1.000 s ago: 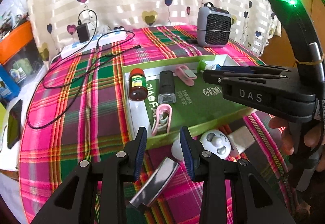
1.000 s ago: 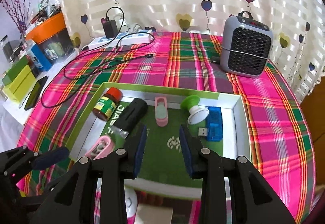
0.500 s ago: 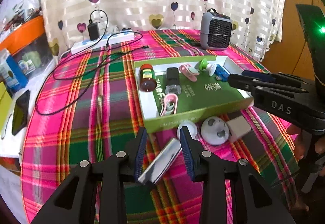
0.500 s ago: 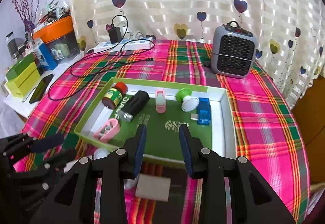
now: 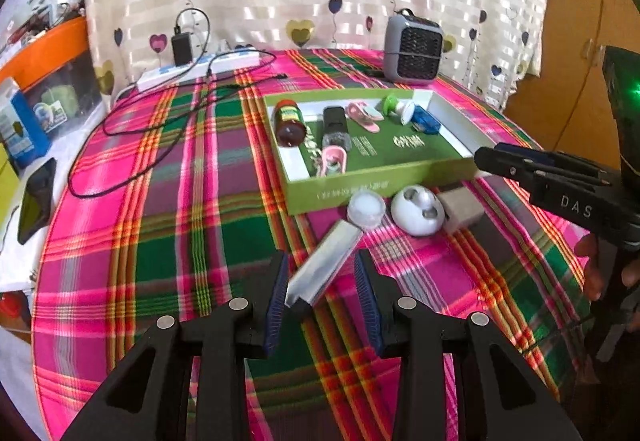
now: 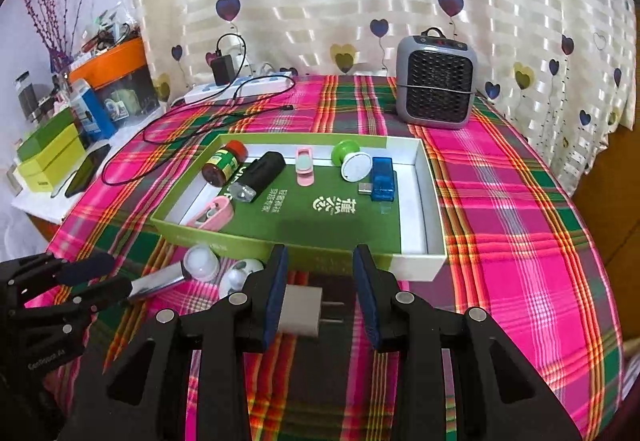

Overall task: Organize rigid objects
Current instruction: 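Withdraw both tools from the box toward the remaining loose objects, then reach the left tool toward the silver bar while the right approaches the white charger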

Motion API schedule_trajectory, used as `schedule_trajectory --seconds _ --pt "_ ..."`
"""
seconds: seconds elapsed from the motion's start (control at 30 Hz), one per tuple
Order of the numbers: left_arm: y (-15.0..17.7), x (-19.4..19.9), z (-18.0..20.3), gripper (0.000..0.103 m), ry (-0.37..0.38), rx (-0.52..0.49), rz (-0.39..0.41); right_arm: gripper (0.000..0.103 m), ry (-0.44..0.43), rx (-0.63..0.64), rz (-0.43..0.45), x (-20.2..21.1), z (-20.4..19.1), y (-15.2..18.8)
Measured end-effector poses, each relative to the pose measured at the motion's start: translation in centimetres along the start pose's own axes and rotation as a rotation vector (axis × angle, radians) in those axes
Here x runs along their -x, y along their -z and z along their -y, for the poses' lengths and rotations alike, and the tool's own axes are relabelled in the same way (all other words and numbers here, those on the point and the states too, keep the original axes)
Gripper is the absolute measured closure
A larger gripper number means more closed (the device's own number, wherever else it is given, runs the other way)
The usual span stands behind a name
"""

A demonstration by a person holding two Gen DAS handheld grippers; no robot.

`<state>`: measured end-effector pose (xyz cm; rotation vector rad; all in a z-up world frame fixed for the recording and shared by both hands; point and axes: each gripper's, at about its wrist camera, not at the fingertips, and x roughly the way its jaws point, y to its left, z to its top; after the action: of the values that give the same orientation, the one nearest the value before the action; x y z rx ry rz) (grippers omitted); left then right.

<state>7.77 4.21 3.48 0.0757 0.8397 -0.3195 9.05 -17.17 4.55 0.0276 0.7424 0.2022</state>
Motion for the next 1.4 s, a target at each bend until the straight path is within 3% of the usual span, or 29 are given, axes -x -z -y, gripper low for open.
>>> schedule_trajectory --seconds 0.43,0.77,0.93,1.4 --pt "0.6 -1.8 -0.5 0.070 -0.005 0.006 -0.044 0.068 -0.053 -0.037 -0.036 -0.2 2.0 2.5" --pt "0.6 -2.3 -0.7 0.070 0.000 0.007 -0.059 0.068 -0.228 -0.011 -0.072 -1.8 1.8 1.5" --pt "0.6 -2.5 -0.7 0.070 0.001 0.003 -0.058 0.068 -0.219 0.008 -0.101 -2.8 1.6 1.0" --pt "0.6 -2.3 -0.7 0.070 0.006 0.009 -0.057 0.068 -0.342 0.040 -0.160 -3.7 1.9 0.3"
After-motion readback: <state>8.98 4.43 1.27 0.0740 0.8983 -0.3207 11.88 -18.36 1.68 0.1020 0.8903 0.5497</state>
